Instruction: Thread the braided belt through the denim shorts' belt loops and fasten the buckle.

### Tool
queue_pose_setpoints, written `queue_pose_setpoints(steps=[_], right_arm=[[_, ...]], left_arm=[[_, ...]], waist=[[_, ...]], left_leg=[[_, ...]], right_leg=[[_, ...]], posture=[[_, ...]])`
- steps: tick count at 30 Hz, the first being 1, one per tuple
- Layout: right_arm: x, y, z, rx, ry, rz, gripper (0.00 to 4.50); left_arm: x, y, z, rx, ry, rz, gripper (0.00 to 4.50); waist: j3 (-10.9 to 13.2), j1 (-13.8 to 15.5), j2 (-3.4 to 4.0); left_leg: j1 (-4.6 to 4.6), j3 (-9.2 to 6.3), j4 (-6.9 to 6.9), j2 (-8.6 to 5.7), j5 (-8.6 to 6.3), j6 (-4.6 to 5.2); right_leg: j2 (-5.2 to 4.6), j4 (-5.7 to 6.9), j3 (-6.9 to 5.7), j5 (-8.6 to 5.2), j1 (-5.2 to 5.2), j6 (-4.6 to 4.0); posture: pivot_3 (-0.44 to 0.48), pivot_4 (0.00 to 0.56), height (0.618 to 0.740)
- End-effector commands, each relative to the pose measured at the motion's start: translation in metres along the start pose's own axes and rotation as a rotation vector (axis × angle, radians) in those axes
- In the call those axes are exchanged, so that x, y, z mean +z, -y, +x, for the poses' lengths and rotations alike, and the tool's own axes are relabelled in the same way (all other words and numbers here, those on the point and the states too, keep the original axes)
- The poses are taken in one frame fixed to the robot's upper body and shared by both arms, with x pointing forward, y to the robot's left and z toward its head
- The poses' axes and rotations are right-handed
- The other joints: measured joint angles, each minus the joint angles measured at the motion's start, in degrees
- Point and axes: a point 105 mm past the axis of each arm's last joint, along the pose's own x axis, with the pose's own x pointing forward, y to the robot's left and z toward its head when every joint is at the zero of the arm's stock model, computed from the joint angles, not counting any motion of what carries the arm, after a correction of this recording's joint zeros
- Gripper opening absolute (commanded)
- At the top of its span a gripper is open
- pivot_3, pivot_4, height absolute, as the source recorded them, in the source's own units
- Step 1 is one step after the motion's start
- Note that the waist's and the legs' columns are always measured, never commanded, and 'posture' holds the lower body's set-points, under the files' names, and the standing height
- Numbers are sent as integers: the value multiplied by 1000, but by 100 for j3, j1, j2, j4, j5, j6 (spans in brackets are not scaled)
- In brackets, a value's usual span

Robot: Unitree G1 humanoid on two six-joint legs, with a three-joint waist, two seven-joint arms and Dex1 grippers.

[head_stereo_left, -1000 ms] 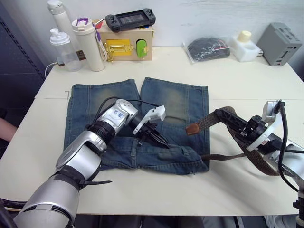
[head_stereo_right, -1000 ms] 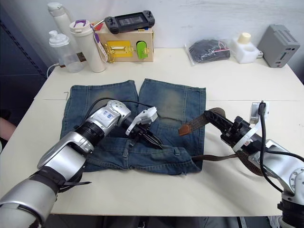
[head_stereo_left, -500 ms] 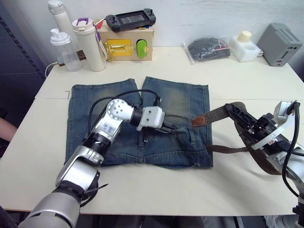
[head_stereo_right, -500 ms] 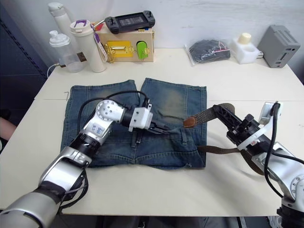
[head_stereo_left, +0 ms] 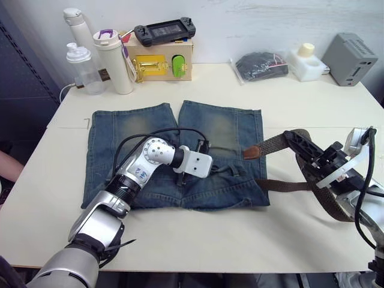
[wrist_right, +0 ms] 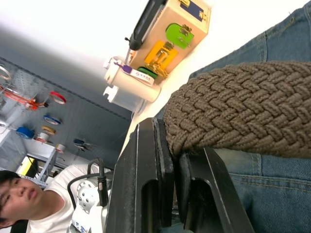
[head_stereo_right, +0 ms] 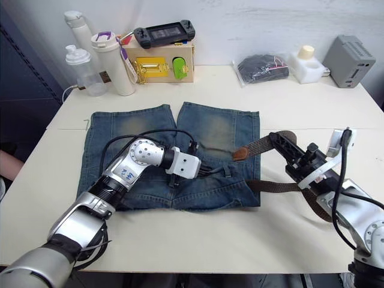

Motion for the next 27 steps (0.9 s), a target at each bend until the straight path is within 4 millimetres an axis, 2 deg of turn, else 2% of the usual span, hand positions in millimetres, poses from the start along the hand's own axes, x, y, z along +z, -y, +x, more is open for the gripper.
queue_pose_setpoints(steps=[1,3,4,7,10,16,18,20,22,23,27], right_arm=[[4,-6,1,11,3,-38,0],[3,-6,2,8,-1,-42,0],[3,-5,2,8,-2,-42,0],[1,-4,5,4,-18,-61,0],[-1,-4,8,12,-36,-59,0],[-3,-5,12,28,-73,-57,0],[-4,-3,12,20,-85,-61,0],[-3,-1,12,9,-96,-66,0],[-2,3,9,-7,-107,-74,0],[-2,4,8,-11,-110,-77,0],[-2,7,4,-28,-145,-90,0]], left_arm=[[-15,27,5,-102,-29,-87,2071],[-11,17,-2,-60,-4,-115,2903],[-9,14,-4,-50,5,-123,2903],[0,-10,-22,55,42,-139,2903],[19,-35,-56,173,123,-175,2903],[46,-36,-94,258,271,-286,2903],[59,-26,-106,269,359,-354,2903],[66,-2,-112,256,414,-448,2903],[62,34,-106,283,399,-551,2903],[63,44,-104,294,395,-577,2903],[74,61,-96,412,394,-647,2903]], waist=[[1,0,-2],[1,0,-2],[2,-2,-2],[6,-11,-8],[15,-26,-17],[16,-11,-17],[16,-13,-17],[16,-27,-17],[16,-47,-16],[16,-59,-16],[20,42,-19]], left_leg=[[-3,-3,0,0,0,0],[-4,-3,1,0,0,0],[-5,-3,1,0,0,0],[-9,-3,0,1,0,0],[-18,-3,2,2,1,-2],[-21,-15,2,3,2,-3],[-20,-17,3,3,2,-3],[-20,-21,1,3,2,-3],[-16,-23,-7,4,2,-4],[-16,-24,-10,4,2,-4],[-16,-18,2,4,1,-4]], right_leg=[[1,0,0,0,-2,0],[1,-2,-1,0,-2,0],[2,-3,-1,0,-2,0],[3,-2,-1,0,-9,0],[6,1,-1,0,-19,0],[10,-4,0,0,-13,0],[12,-8,1,0,-12,0],[15,-8,4,0,-13,-1],[16,-7,6,0,-14,-1],[16,-8,6,0,-13,-1],[16,-7,11,0,-10,-1]], posture=[[0,150,645],[0,150,645],[0,150,645],[0,150,645],[0,150,645],[0,150,645],[0,150,645],[0,150,645],[0,150,645],[0,150,645],[0,150,645]])
